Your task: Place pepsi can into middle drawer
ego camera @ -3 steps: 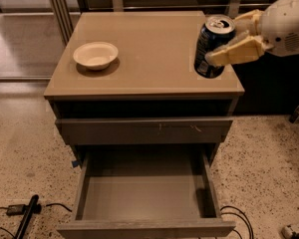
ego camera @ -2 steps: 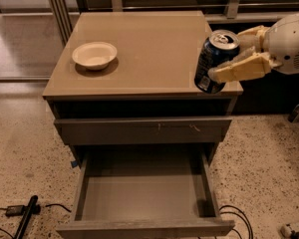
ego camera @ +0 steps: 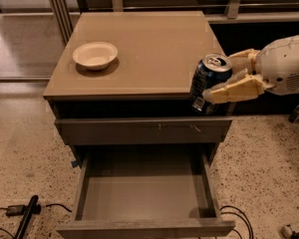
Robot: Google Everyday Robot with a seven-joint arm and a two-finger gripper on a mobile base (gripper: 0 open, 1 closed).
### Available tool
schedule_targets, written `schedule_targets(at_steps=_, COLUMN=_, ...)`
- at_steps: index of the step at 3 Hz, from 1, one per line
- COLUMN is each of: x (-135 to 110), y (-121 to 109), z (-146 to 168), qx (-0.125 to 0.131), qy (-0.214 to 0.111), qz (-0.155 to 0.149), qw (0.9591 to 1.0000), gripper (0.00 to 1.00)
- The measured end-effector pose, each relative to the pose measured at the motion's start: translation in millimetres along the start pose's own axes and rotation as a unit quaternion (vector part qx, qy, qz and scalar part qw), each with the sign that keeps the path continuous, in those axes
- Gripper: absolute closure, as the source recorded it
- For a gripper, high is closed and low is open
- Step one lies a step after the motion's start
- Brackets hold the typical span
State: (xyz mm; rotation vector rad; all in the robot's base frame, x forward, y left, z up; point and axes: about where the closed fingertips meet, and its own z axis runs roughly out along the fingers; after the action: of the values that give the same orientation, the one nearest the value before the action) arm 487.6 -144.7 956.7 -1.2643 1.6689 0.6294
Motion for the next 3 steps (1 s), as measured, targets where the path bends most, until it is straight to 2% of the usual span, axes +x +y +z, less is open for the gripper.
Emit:
schedule_targets(at_steps=1, x=9.9, y=-2.2, z=17.3, qx=-0.01, qy=0.001, qz=0.008, qw=0.9999, gripper=1.0)
schedule_targets(at_steps=2, x=39.0, y=9.4, z=58.5, qx=-0.035, qy=0.018, qz=0.018, qw=0.9991, gripper=1.0)
schedule_targets(at_steps=3, x=107.6, y=55.1, z=114.7, qx=-0.084, qy=0.086, qz=0.023, qw=0.9924, gripper=1.0)
